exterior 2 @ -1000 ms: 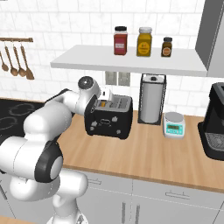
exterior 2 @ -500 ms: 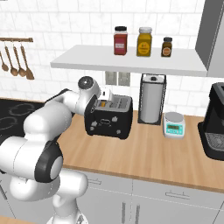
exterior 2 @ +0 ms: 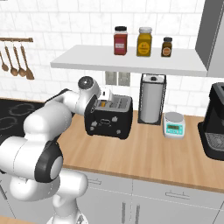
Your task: Start the toaster. Once the lever pops up, take the bread to the plate on the dining counter.
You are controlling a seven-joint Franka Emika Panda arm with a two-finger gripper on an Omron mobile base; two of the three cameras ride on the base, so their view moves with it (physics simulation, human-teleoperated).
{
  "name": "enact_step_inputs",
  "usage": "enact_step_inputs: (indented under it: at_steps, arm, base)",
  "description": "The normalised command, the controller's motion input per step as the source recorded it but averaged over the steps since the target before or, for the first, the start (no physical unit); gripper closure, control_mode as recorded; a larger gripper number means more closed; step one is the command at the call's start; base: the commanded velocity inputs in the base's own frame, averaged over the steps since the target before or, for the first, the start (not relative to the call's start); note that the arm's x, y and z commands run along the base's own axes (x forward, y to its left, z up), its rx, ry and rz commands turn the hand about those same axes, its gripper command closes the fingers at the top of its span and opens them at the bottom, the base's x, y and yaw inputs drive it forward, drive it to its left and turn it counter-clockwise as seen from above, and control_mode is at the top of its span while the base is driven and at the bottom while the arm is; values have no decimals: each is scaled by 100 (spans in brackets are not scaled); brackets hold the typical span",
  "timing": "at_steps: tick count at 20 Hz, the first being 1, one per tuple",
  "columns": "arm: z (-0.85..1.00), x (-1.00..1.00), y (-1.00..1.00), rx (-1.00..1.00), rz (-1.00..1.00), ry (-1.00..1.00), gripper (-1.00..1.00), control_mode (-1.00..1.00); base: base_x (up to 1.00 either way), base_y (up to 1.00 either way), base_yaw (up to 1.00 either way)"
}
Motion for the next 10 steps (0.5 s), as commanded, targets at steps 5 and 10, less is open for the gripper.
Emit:
enact_step_inputs:
  at_steps: [5, 10]
  arm:
    - [0, 0, 0, 0, 0, 0, -100, -100]
    - [0, 0, 0, 0, 0, 0, -100, -100]
  base:
    - [0, 0, 0]
    - [0, 0, 0]
